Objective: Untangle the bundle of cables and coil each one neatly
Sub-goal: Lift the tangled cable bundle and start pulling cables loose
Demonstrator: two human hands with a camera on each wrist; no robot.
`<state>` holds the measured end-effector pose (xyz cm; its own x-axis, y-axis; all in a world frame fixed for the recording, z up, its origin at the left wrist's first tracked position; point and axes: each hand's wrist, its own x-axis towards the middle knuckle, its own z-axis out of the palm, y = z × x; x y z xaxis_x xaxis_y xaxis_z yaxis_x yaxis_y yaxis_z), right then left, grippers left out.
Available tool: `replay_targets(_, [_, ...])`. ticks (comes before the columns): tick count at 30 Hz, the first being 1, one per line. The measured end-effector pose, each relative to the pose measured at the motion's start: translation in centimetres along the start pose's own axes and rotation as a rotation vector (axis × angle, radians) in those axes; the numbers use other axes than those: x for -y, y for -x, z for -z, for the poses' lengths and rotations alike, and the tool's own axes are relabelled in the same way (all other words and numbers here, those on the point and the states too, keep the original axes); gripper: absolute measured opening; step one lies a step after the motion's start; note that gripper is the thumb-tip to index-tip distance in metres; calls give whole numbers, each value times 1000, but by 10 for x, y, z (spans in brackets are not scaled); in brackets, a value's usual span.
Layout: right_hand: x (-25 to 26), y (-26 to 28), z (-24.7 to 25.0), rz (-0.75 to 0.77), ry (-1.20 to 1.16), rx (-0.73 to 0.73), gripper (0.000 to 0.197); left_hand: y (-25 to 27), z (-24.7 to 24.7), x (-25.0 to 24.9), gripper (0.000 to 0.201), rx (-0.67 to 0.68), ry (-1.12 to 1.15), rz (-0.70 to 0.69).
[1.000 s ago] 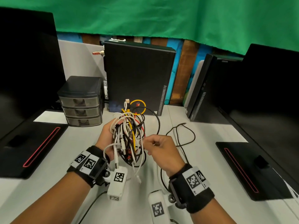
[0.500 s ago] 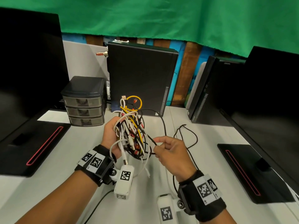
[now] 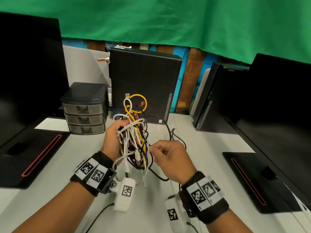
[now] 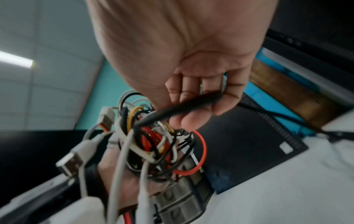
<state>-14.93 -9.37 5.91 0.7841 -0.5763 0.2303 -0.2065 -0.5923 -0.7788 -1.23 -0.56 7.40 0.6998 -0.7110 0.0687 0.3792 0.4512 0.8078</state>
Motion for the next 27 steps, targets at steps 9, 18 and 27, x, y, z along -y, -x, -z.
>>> replay_targets(9, [-54,18,14,-435,203,266,22,-21,35,-27,15,-156,207,-127])
replay_targets(18, [8,-25,-8,36,76,142,30,-18,26,-9,28,-49,140,-39])
replay_targets(27, [6,-30,-17,21,-207,89,6,-16,27,-7,41,-67,136,-52])
